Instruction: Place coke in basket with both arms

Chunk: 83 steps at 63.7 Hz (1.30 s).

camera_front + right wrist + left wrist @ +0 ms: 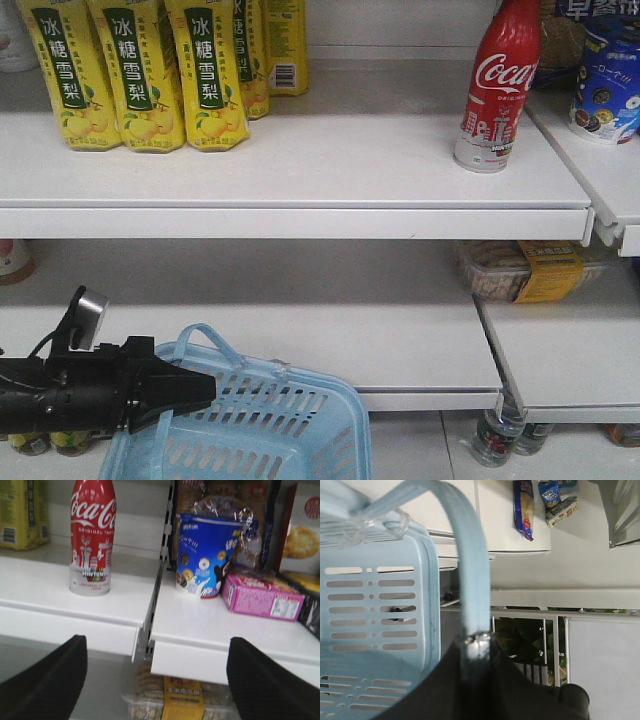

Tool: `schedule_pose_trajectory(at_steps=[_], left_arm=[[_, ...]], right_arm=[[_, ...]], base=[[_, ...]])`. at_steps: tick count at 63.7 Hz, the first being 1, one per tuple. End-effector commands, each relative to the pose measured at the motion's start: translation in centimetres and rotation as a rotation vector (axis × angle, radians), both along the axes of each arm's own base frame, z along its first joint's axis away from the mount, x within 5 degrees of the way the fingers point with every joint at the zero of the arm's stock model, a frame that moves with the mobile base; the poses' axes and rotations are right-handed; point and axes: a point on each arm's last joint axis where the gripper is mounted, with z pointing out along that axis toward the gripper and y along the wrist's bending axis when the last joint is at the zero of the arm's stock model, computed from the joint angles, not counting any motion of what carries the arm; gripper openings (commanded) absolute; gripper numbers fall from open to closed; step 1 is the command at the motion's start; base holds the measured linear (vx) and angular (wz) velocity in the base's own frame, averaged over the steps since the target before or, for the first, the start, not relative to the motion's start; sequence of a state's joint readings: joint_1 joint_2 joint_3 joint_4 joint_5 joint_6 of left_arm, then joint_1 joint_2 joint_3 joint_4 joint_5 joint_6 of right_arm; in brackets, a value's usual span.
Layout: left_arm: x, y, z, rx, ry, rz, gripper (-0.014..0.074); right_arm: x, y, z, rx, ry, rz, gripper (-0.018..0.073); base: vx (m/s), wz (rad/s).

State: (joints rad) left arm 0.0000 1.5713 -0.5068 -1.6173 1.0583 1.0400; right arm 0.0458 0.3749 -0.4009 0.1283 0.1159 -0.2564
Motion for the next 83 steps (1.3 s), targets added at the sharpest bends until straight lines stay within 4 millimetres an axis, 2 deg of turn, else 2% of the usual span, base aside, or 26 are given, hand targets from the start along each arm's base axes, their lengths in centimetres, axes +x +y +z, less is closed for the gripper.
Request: schedule_pose_trajectory(at_steps=[1,13,27,34,42,51,58,83], left_arm=[[0.3,-0.3,2.1,-0.104,-0.069,0.013,-0.0006],[0.3,-0.3,2.1,-0.104,-0.069,0.013,-0.0006],[0.3,-0.3,2.1,-0.104,-0.069,0.013,-0.0006],[0.3,-0.3,2.1,-0.104,-0.069,0.013,-0.0006],[0.3,-0.3,2.1,-0.104,-0.069,0.013,-0.0006],[0.3,-0.3,2.1,-0.104,-0.069,0.013,-0.0006],[0.3,-0.3,2.1,-0.104,-0.069,0.013,-0.0006],[0.3,-0.3,2.1,-0.104,-0.069,0.013,-0.0006]], right_arm=[[0.7,-0.1,3.1,-0.022,-0.105,-0.014,0.0559],[3.9,0.5,5.1,0.007,-0.042,0.021,0.0559],[7.6,3.1,7.9,0.013,-0.145,0.145,0.0559],[10.0,3.7,9.5,0.085,-0.148,0.149,0.0559],[12.8,4.4,10.9,0.086,-0.121,0.154,0.0559],[15.0,4.9,12.1,0.102,-0.117,0.157,0.0559],[16.3,5.2,12.5,0.102,-0.111,0.159,0.0559],[20.5,6.2,12.2,0.114,-0.074,0.157,0.0559]], base=[[0.0,0.0],[0.0,0.0],[0.0,0.0],[0.0,0.0],[0.0,0.0],[0.0,0.0],[0.0,0.0],[0.0,0.0]])
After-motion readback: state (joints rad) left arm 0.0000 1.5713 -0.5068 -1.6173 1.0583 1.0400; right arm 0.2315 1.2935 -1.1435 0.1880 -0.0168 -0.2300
